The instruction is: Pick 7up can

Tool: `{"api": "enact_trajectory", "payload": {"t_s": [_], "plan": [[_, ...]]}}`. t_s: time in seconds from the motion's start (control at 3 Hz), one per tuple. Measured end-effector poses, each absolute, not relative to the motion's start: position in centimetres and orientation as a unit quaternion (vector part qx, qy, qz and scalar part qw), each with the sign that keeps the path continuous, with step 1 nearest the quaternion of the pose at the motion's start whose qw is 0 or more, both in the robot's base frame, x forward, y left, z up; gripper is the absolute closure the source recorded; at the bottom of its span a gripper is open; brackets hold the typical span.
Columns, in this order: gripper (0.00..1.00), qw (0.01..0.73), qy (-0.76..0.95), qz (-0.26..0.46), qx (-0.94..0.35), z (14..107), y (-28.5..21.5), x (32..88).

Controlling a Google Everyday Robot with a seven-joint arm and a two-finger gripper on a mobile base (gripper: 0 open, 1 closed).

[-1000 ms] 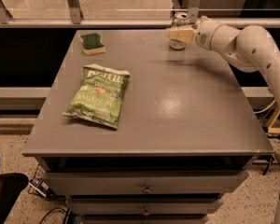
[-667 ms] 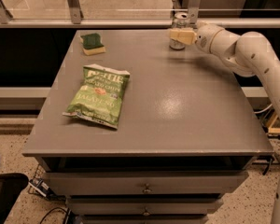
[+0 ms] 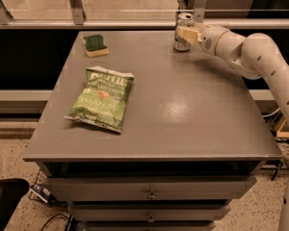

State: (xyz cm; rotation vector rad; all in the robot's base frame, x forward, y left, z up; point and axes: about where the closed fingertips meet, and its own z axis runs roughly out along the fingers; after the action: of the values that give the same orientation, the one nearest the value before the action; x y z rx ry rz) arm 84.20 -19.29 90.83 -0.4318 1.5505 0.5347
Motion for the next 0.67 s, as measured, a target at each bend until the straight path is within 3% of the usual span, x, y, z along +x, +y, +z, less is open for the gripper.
{"api": "enact_trajectory", "payload": {"t_s": [0.33,0.67], "plan": [[0.85,0.661,0.685,0.238,-0.192,90.78,-18.96,84.26],[1.0,0.66,0.685,0.24,-0.193,90.74,-18.63,84.31]]}}
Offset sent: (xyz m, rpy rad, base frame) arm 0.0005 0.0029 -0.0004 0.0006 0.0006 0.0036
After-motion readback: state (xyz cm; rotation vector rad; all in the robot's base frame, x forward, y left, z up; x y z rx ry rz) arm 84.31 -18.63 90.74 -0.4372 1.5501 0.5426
